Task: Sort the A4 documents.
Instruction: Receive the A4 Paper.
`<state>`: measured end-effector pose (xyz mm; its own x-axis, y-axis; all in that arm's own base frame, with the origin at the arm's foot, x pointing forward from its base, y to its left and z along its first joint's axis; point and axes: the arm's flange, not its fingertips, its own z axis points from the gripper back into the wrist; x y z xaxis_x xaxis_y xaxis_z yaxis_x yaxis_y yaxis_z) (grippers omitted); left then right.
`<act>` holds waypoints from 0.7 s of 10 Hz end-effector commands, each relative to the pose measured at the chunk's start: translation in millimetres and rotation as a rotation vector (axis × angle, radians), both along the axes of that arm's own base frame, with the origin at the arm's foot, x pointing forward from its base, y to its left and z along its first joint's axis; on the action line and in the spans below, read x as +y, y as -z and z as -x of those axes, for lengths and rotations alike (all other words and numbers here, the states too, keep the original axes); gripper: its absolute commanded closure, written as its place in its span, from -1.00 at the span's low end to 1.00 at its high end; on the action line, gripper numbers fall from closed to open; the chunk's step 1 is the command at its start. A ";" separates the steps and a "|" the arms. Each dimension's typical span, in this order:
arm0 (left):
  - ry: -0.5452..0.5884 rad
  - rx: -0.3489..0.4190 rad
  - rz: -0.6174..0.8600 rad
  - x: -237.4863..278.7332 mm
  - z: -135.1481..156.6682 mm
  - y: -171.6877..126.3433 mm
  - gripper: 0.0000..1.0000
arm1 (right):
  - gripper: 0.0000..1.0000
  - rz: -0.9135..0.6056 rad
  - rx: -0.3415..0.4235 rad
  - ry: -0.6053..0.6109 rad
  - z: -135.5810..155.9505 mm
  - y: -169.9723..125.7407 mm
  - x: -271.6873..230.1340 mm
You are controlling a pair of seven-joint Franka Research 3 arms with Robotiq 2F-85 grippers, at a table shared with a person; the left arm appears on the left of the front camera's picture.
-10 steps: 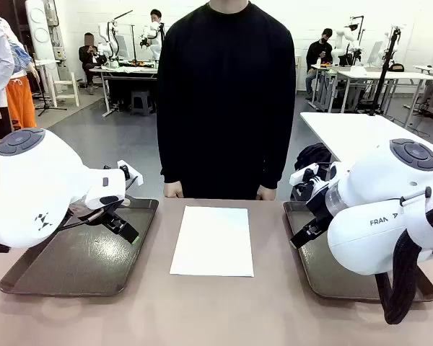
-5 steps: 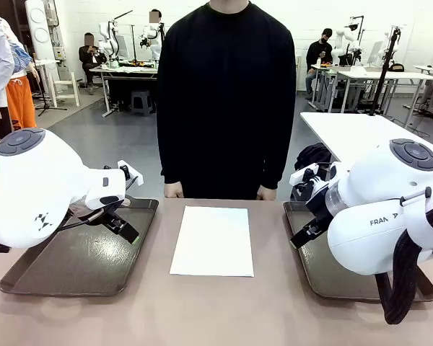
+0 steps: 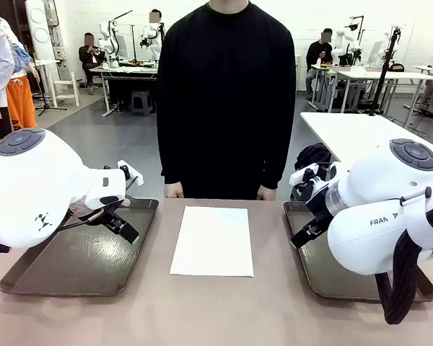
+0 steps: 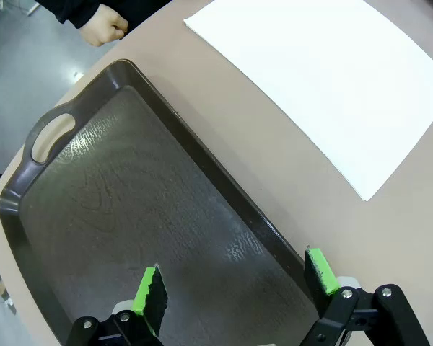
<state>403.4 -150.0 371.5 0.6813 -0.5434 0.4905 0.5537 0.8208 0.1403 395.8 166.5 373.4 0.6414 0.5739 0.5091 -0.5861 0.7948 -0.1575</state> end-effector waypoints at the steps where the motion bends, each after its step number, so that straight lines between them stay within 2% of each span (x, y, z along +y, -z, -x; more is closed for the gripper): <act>1: -0.001 0.000 0.000 0.3 -0.1 0.0 -1.00 | -1.00 0.000 0.000 0.000 0.0 0.0 0.0; 7: 0.000 0.000 0.000 0.0 0.0 0.0 -1.00 | -1.00 0.000 0.000 0.000 0.0 0.0 0.0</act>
